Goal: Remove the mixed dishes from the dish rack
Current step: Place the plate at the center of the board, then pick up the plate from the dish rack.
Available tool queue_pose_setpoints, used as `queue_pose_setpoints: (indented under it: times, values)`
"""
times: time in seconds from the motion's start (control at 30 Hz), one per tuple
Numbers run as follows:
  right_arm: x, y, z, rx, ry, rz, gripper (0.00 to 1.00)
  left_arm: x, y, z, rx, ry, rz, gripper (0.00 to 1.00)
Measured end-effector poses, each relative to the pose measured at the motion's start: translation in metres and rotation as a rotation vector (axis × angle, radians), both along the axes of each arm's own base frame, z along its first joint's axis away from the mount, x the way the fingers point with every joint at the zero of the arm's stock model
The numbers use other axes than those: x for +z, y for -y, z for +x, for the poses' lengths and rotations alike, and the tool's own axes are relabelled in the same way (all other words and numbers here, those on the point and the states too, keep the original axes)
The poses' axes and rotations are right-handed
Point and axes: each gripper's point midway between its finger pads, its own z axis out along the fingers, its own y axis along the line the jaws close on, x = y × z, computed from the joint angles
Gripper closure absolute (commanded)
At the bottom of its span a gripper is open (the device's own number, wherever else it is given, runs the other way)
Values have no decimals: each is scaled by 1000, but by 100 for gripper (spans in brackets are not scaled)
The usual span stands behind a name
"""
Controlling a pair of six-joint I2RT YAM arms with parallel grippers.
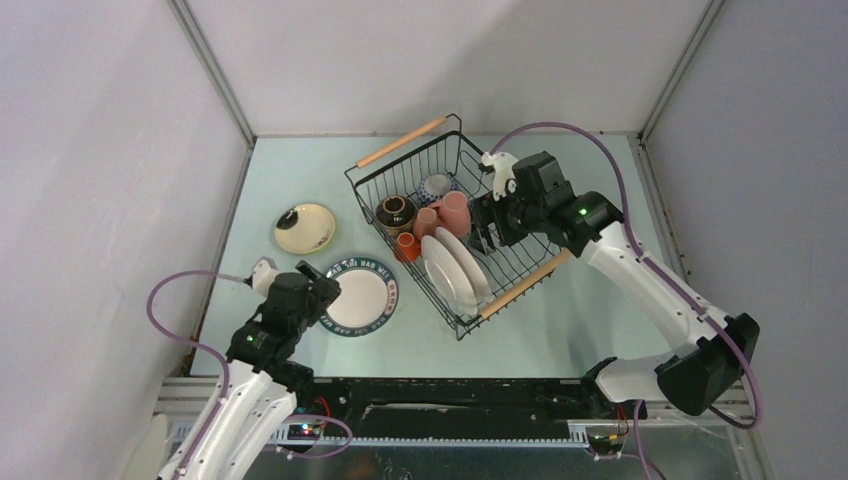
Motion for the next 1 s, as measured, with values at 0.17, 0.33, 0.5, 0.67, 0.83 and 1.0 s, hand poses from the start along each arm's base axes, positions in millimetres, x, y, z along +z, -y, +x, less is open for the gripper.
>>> queue_pose_setpoints:
  times: [0.17,0.33,0.5,0.67,0.83,1.0]
  values:
    - [-17,-9,0,27,-80,11,31,28,0,5,-33,48,26,0]
    - [-31,-17,0,45,-151,27,39,64,-1,9,-76,114,63,1]
    - [-45,-27,1,75,-206,39,50,93,0,11,-120,171,95,1]
    - [-54,-36,0,103,-246,61,63,99,1,10,-158,181,117,1]
    - [-59,-43,-6,140,-277,99,79,98,6,8,-199,173,122,1]
    - [-57,-48,-9,166,-283,131,96,94,11,8,-236,156,118,1]
